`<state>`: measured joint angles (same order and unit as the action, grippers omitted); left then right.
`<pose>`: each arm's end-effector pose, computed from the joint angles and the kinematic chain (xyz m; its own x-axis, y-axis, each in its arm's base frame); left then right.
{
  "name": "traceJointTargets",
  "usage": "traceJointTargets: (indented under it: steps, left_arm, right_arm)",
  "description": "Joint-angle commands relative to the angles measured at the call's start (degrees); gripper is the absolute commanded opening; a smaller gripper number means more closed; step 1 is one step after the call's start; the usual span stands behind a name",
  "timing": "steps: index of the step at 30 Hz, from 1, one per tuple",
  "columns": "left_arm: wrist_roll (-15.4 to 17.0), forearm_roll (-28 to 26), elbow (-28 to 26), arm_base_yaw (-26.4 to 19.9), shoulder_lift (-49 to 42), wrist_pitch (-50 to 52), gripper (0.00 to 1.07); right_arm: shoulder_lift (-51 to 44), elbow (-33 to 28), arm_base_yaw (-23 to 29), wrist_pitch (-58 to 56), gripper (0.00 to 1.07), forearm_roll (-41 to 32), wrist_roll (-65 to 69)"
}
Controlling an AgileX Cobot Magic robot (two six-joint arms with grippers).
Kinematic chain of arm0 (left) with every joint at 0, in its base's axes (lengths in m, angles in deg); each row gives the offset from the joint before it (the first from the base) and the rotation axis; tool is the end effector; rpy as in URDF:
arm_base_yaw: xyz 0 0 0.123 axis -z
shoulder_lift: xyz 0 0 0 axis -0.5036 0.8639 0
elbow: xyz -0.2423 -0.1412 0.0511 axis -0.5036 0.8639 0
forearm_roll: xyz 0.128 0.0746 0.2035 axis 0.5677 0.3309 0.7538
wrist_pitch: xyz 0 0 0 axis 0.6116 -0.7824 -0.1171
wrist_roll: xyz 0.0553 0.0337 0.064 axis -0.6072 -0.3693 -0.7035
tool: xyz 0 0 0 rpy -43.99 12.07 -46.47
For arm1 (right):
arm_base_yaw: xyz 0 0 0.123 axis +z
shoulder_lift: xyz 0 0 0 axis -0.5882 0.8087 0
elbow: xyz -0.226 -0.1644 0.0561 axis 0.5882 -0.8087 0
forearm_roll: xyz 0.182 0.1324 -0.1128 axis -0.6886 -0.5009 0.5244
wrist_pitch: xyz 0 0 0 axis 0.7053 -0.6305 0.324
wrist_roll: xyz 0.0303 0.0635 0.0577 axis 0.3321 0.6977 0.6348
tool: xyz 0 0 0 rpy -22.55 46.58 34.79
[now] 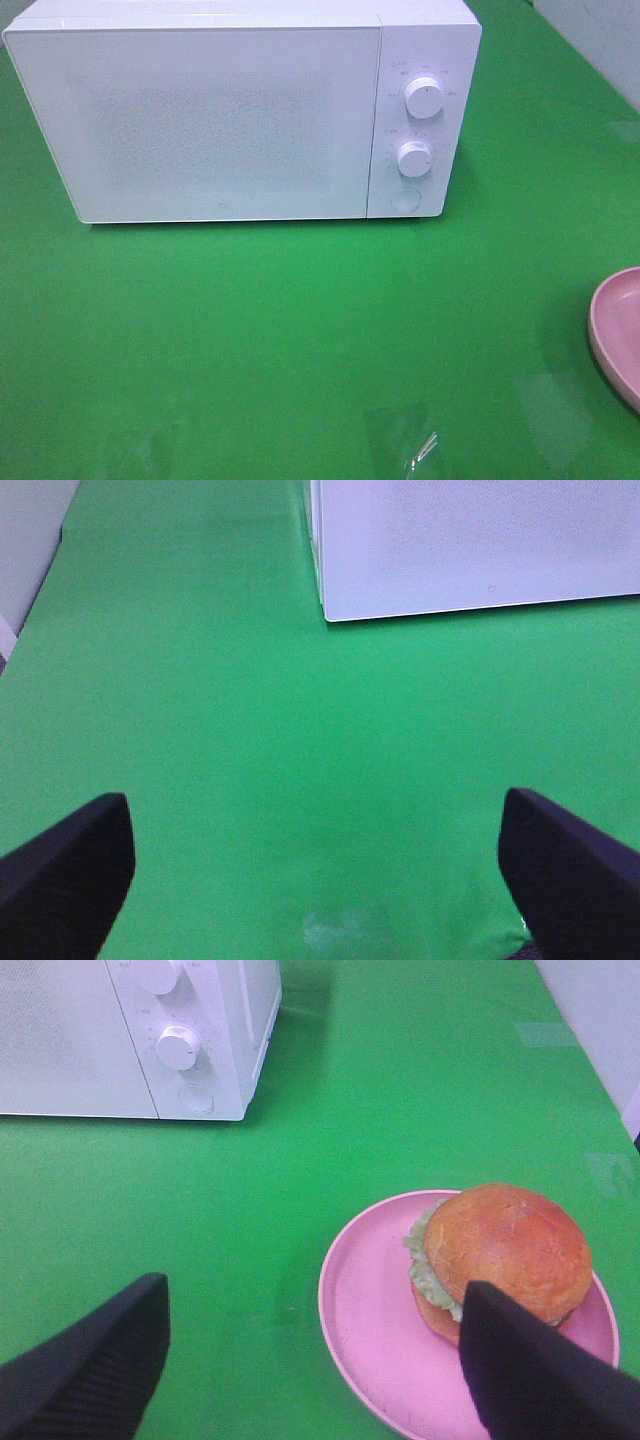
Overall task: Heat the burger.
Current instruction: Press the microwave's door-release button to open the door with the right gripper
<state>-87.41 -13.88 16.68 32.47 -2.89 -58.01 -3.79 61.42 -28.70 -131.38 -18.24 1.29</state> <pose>-0.0096 -0.0046 0.2807 -0.4493 0.0759 -0.8901 0.1151 0.9930 0.0266 -0.0009 -0.0056 0.2835 -0.3743 0.0186 -0.9271 -0.0480 0.9981 0.0394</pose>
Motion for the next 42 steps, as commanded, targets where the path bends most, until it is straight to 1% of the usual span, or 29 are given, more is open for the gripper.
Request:
traceJointTargets:
  steps: [1,15,18,24,27,42]
  left_arm:
    - [-0.1,0.1,0.1,0.2,-1.3,1.0,0.91]
    - [-0.1,0.1,0.1,0.2,-1.3,1.0,0.91]
    - [-0.1,0.1,0.1,0.2,-1.3,1.0,0.91]
    - [-0.1,0.1,0.1,0.2,-1.3,1.0,0.91]
    - [-0.1,0.1,0.1,0.2,-1.3,1.0,0.91]
    - [-0.1,0.1,0.1,0.2,-1.3,1.0,0.91]
  right_arm:
    - [-1.5,-0.1,-0.3,0.5,0.76,-0.2,0.5]
    - [-1.5,-0.1,-0.3,0.6,0.76,-0.2,0.5]
    - [-1.1,1.1,-0.3,1.1,0.76,-0.2,0.5]
    - [3.9,2.2,-0.3,1.9,0.76,-0.2,0.5]
    - [7.2,2.2,-0.3,4.5,0.76,-0.2,0.5]
    - [16.6,2.1,-0.3,14.7,0.76,1.8,0.5]
